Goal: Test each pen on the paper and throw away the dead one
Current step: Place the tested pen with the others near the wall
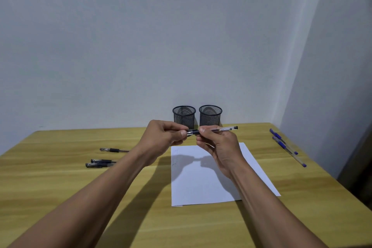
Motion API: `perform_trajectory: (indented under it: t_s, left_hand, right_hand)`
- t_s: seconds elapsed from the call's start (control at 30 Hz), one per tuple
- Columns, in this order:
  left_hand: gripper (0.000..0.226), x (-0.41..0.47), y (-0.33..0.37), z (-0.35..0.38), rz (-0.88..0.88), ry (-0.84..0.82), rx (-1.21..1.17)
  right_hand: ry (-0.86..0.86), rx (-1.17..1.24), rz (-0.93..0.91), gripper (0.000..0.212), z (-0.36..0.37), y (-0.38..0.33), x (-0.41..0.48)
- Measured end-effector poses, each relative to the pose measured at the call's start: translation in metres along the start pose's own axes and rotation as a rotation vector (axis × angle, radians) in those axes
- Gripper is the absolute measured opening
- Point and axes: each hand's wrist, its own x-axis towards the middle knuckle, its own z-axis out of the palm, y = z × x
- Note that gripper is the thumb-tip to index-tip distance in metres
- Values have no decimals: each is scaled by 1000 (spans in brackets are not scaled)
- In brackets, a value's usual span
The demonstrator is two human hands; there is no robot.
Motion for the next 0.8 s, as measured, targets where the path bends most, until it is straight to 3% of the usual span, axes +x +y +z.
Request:
perform_trajectory:
  t_s: [0.33,0.6,0.8]
  left_hand:
    - [8,13,1,10,1,10,29]
    - [13,41,-1,60,53,-75,13]
    - [17,74,-13,137,87,-217,133]
  right_hand:
    - [-4,-114,12,10,-27,-24,-2]
    - [70,-898,-211,12,-92,-60,-2]
    - [320,-1066,-239,8,-153,-66,-16]
